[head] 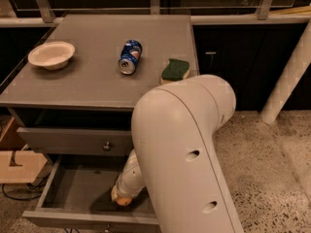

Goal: Place orange into middle drawer

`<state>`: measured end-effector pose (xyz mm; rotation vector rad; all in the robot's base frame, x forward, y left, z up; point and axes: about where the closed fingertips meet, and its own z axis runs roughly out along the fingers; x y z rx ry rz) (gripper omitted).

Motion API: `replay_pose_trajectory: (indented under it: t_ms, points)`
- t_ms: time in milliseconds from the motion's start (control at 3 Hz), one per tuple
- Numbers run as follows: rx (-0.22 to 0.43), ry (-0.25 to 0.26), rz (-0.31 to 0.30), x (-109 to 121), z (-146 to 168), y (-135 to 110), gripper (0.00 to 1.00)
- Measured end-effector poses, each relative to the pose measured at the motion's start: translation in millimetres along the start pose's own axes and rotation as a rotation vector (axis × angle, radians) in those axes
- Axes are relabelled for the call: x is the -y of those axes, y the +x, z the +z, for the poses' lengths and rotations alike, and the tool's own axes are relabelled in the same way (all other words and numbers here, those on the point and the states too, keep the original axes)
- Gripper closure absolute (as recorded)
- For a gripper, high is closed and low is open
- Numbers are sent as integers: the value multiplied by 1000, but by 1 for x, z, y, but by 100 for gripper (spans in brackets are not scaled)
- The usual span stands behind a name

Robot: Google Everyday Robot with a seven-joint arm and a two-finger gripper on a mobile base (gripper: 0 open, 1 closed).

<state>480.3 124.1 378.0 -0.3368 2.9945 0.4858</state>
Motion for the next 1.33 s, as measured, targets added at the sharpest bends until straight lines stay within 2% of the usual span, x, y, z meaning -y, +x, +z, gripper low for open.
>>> replay_pose_trajectory:
  t_ms: [333, 1000, 1333]
  points:
    - [0, 0, 0, 0, 0, 0, 51]
    - [0, 0, 0, 0, 0, 0, 0]
    - [0, 0, 0, 0, 0, 0, 0]
